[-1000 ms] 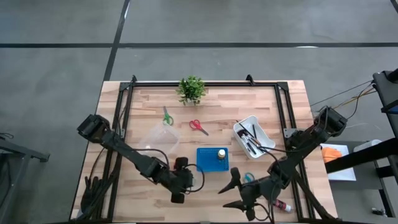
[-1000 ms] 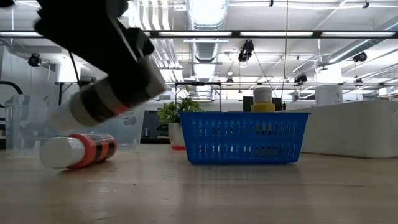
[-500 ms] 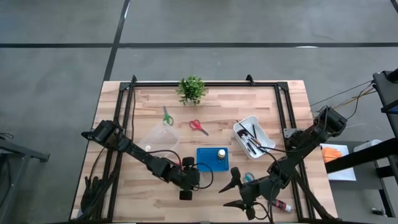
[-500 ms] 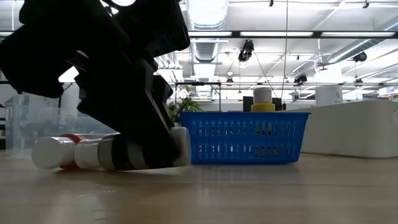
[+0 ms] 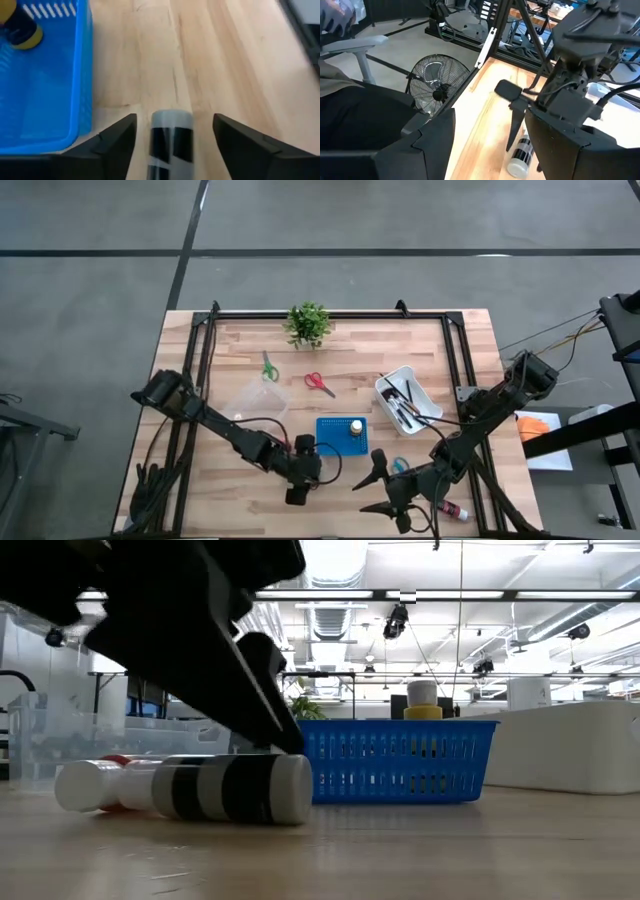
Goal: Pick & Place Paint Supplies
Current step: Put the gray paint bottle in the blue bin
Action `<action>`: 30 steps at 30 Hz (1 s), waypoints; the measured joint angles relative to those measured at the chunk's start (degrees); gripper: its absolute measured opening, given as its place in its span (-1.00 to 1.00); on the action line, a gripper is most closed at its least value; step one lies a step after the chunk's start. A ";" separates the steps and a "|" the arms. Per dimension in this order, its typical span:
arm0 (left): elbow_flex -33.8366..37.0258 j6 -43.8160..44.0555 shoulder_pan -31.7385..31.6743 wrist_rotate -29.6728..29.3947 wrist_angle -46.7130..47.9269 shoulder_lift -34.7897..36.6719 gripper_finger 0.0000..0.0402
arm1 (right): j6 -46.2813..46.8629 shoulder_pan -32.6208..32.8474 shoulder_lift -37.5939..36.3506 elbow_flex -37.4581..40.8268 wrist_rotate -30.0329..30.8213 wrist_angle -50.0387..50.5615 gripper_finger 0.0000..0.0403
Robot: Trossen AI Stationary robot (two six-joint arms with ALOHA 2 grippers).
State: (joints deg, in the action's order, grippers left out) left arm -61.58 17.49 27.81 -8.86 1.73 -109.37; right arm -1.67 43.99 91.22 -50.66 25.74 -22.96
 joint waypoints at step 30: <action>2.89 8.51 1.36 -2.27 17.01 1.84 -0.42 | 0.63 0.02 0.00 0.20 -0.22 -0.05 0.18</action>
State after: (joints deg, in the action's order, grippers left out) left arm -58.70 26.00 29.17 -11.14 18.73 -107.53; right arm -1.04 44.01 91.22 -50.45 25.52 -23.00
